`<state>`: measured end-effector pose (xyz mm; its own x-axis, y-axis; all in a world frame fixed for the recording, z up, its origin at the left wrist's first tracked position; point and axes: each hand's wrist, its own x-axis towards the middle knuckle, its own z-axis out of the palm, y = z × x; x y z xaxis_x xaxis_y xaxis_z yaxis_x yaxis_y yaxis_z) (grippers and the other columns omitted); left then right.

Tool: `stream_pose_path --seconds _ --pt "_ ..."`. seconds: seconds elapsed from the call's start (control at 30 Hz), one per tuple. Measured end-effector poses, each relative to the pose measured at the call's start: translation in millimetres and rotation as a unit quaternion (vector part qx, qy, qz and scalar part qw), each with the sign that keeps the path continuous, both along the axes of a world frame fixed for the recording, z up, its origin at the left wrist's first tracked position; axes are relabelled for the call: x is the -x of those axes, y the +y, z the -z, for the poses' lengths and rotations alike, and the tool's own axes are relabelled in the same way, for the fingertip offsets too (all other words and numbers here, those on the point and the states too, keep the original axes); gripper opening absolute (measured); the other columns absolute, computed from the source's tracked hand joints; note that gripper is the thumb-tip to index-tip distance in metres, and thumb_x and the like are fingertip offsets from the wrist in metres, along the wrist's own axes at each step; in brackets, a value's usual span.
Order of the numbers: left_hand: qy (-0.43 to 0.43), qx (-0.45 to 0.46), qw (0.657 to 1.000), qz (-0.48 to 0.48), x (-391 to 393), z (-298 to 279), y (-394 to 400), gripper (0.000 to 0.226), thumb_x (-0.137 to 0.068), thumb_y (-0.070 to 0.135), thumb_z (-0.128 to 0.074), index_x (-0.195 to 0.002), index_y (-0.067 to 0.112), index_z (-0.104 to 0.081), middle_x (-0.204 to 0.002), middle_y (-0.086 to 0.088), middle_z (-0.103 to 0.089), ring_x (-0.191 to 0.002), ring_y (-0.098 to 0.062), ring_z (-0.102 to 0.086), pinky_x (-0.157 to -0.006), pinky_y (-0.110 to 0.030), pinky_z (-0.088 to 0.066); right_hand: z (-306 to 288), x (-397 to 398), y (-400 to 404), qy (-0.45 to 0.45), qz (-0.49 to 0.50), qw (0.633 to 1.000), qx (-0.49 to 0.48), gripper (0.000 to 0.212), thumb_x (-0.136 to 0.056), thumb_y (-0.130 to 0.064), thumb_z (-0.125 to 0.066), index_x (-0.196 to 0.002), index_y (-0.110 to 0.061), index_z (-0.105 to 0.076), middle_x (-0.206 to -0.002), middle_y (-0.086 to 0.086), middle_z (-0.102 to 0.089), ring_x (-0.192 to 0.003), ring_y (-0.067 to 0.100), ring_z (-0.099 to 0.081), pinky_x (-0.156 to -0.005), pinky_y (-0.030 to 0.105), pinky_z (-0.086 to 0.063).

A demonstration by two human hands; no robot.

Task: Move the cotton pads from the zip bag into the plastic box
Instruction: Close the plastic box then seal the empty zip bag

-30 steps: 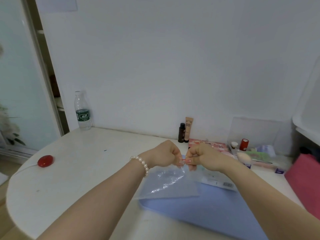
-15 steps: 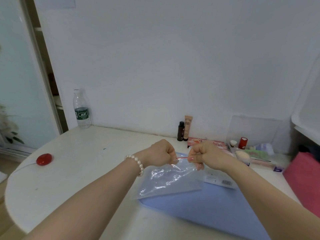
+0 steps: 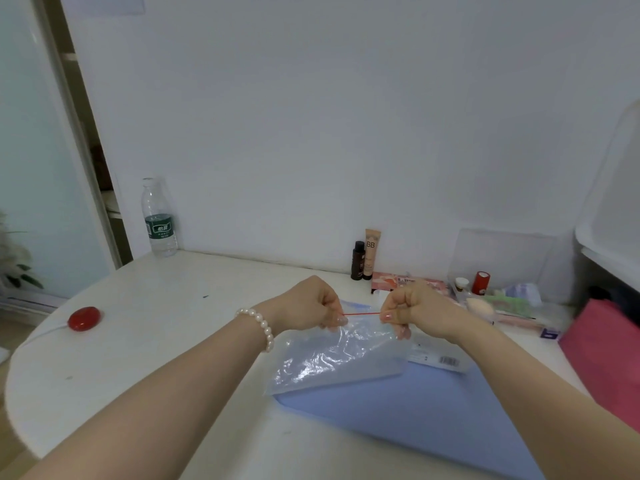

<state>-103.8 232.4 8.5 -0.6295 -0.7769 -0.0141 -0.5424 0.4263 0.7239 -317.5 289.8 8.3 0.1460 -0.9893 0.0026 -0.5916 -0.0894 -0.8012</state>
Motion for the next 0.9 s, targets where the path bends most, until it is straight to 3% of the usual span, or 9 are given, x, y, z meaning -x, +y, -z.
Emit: stream_pose_path --seconds 0.1,0.23,0.37,0.43,0.57,0.8,0.9 --pt "-0.017 -0.016 1.000 0.005 -14 -3 -3 0.016 -0.079 0.019 -0.074 -0.066 0.011 -0.070 -0.054 0.010 -0.062 -0.054 -0.003 -0.052 -0.068 -0.023 -0.044 -1 6 3 -0.006 0.007 1.000 -0.009 0.017 -0.083 -0.001 -0.065 -0.068 -0.008 -0.062 -0.048 0.001 -0.060 -0.042 0.010 -0.055 -0.051 0.020 -0.046" --pt "0.007 -0.020 1.000 -0.014 -26 -6 -5 0.026 -0.081 0.012 -0.072 -0.057 0.018 -0.063 -0.047 0.012 -0.058 -0.048 0.000 -0.048 -0.059 -0.018 -0.041 -2 6 4 -0.010 0.002 1.000 -0.006 0.016 -0.084 -0.001 -0.063 -0.069 -0.007 -0.061 -0.046 -0.002 -0.061 -0.041 0.008 -0.054 -0.058 0.019 -0.047" --pt "0.009 -0.018 0.999 -0.042 -26 0 -1 0.032 -0.081 -0.004 -0.065 -0.054 0.012 -0.057 -0.041 0.013 -0.056 -0.047 0.007 -0.054 -0.055 -0.010 -0.040 2 -2 2 -0.012 -0.003 1.000 -0.006 0.017 -0.084 -0.002 -0.064 -0.067 -0.008 -0.062 -0.047 0.001 -0.061 -0.041 0.009 -0.053 -0.052 0.019 -0.046" --pt "0.019 -0.028 0.999 -0.038 -29 0 0 0.028 -0.081 -0.001 -0.068 -0.057 0.012 -0.060 -0.041 0.013 -0.057 -0.044 0.007 -0.051 -0.051 -0.007 -0.037 2 -1 1 -0.012 -0.002 1.000 -0.009 0.017 -0.083 -0.004 -0.066 -0.067 -0.009 -0.063 -0.049 0.003 -0.061 -0.043 0.010 -0.054 -0.054 0.019 -0.046" --pt "0.027 -0.036 0.998 -0.048 -49 0 -4 0.011 -0.074 0.018 -0.078 -0.070 0.009 -0.073 -0.052 0.010 -0.063 -0.050 -0.001 -0.050 -0.059 -0.016 -0.041 -1 7 3 -0.020 0.005 1.000 -0.013 0.013 -0.080 -0.004 -0.069 -0.068 -0.010 -0.068 -0.057 0.006 -0.067 -0.049 0.013 -0.060 -0.059 0.019 -0.048" --pt "0.049 -0.007 0.995 -0.087 -61 6 -7 0.018 -0.079 0.002 -0.071 -0.063 0.007 -0.064 -0.046 0.009 -0.059 -0.042 0.001 -0.047 -0.047 -0.010 -0.038 -2 11 6 -0.039 0.024 0.999 -0.011 0.012 -0.077 0.002 -0.069 -0.067 -0.003 -0.066 -0.055 0.008 -0.068 -0.043 0.015 -0.059 -0.057 0.020 -0.049" --pt "0.054 0.010 0.993 -0.102 -58 8 -7 0.024 -0.078 0.003 -0.073 -0.058 0.006 -0.060 -0.042 0.009 -0.056 -0.039 0.001 -0.046 -0.046 -0.011 -0.038 -1 10 4 -0.029 0.034 0.999 -0.005 0.013 -0.077 0.000 -0.069 -0.066 -0.005 -0.065 -0.048 0.003 -0.064 -0.039 0.011 -0.056 -0.064 0.016 -0.048"
